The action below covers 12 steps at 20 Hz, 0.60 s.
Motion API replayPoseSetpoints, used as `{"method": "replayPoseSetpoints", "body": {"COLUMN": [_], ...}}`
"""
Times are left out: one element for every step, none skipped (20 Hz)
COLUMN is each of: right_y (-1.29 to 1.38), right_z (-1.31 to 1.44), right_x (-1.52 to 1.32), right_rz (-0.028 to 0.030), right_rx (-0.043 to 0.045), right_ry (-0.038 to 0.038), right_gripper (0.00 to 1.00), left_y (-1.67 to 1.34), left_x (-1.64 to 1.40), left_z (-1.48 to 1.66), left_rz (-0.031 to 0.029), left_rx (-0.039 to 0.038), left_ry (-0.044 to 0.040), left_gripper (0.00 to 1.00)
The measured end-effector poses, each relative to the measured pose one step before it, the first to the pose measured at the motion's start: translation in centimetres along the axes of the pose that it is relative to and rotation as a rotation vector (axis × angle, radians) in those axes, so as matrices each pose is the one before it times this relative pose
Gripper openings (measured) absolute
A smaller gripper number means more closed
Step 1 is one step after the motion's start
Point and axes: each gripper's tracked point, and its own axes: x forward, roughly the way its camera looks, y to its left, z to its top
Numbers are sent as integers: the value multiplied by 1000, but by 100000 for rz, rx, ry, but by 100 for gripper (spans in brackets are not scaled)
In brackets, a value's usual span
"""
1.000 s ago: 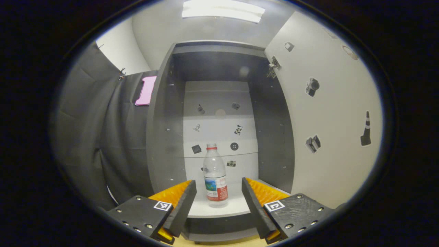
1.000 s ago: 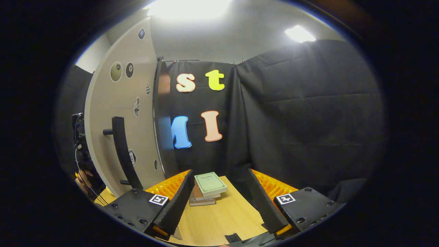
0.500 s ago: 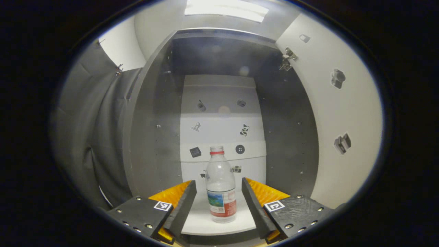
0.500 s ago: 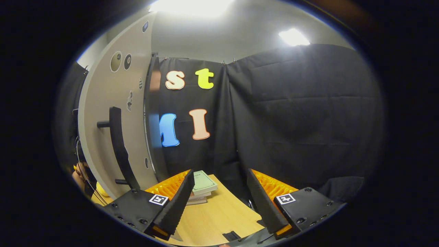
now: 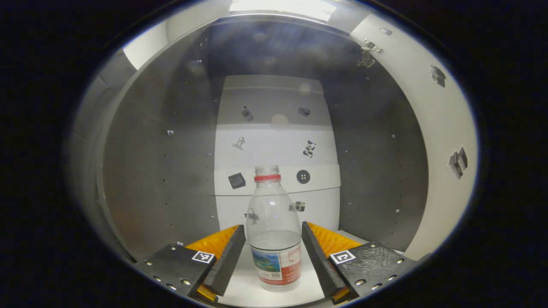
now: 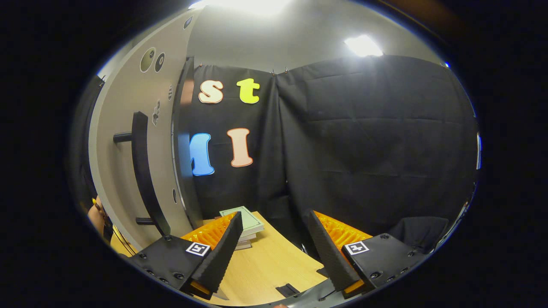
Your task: Open the cabinet door with the right hand, grasp the bottle in the cabinet with the left hand and place it on the coaster, then close the cabinet door with the right hand.
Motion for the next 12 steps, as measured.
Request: {"method": "replayPoseSetpoints", "body": {"right_y": [145,69,63,112,89,61,27,-9,-99,143,61,-202], "right_z": [-125,-104,-22,-25,59,44,85,53,-119,-200,-89,49], "right_x": [26,79,12,28,60,77,47,102,44,69,95,124], "right_rz": [33,31,-54,21,239,466,532,369,581,1460,1136,434], "right_rx": [-294,-249,-202,-54,124,127,-16,-108,80,161,121,-20], "right_ry": [458,313,74,-41,-187,-277,-711,-479,382,638,254,-176], "right_gripper": [98,98,98,98,98,98,98,98,98,98,98,98], "left_y": [-54,112,59,100,163,153,61,123,185,382,162,2], "left_x": [275,293,97,155,-96,-284,-360,-424,-541,-623,-860,-802], "left_z": [-162,-192,-103,-39,129,102,448,595,753,807,921,739], "left_rz": [-213,158,485,608,465,-84,-114,-226,559,801,286,-290], "left_rx": [581,795,1174,810,256,-428,-913,-725,-160,-74,-127,-178], "left_ry": [567,359,433,-7,93,-263,-1051,-1410,-1565,-1846,-1594,-1038], "left_gripper": [82,82,82,82,82,84,81,78,77,77,77,75]}}
